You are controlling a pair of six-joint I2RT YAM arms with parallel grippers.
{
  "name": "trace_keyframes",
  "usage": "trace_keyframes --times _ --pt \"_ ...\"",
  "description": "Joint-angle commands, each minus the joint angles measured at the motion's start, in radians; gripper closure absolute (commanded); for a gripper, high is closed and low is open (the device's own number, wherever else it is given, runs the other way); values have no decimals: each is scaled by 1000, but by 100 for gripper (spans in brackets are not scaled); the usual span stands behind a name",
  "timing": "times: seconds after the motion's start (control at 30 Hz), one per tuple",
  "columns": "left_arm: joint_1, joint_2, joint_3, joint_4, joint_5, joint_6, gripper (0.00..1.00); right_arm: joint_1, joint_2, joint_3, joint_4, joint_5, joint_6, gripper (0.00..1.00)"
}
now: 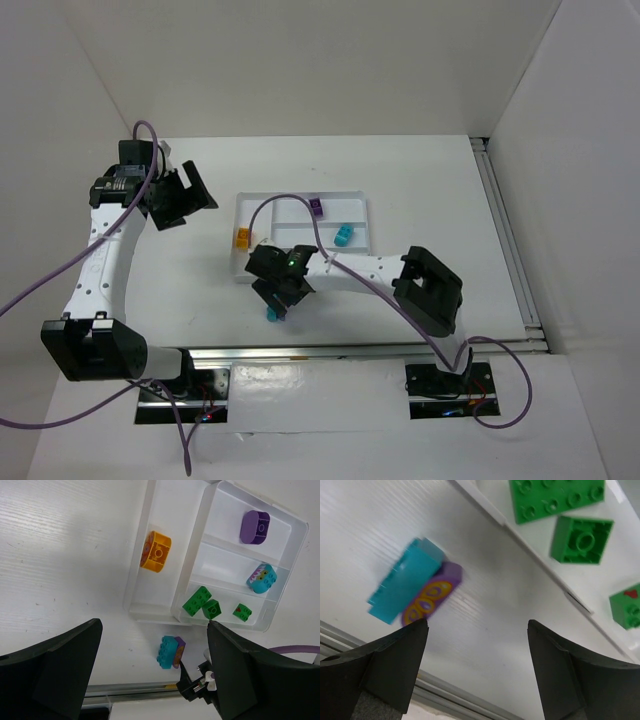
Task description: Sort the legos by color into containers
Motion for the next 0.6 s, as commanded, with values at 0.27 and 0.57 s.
trace_keyframes --times 0.27,0.57 --pt "-22 0 6 34 31 -1 5 7 -96 10 16 -148 65 12" --pt "-31 0 15 34 21 8 5 7 -44 40 99 -239 143 10"
